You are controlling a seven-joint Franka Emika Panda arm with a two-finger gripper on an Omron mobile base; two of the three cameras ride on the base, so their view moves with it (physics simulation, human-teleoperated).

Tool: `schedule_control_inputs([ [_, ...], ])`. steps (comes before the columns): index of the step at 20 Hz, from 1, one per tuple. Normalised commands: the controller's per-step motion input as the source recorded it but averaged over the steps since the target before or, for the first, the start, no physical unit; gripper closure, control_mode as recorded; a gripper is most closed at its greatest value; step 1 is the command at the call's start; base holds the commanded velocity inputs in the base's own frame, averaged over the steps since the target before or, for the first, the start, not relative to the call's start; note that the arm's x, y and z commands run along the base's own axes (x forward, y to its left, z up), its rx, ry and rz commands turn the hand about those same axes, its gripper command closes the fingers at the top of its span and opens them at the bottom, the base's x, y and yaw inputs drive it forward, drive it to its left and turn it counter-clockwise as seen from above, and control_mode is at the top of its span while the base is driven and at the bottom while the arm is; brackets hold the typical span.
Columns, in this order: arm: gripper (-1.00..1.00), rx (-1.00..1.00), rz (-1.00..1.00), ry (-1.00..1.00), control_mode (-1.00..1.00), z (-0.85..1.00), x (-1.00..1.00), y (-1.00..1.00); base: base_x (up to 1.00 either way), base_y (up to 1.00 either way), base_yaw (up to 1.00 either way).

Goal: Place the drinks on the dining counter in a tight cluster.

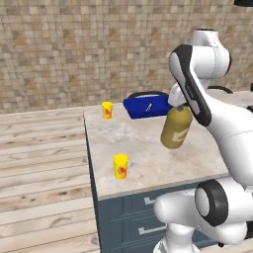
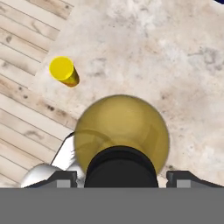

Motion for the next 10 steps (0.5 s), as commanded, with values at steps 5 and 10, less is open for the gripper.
schedule_control_inputs([
  [5, 1.0, 0.0, 0.05, 0.0, -1.0, -0.46, 0.5, 0.09, 0.0, 0.0, 0.0],
  [10, 1.0, 0.01, 0.02, -0.02, -1.0, -0.62, 0.57, 0.17, 0.0, 0.0, 0.0],
])
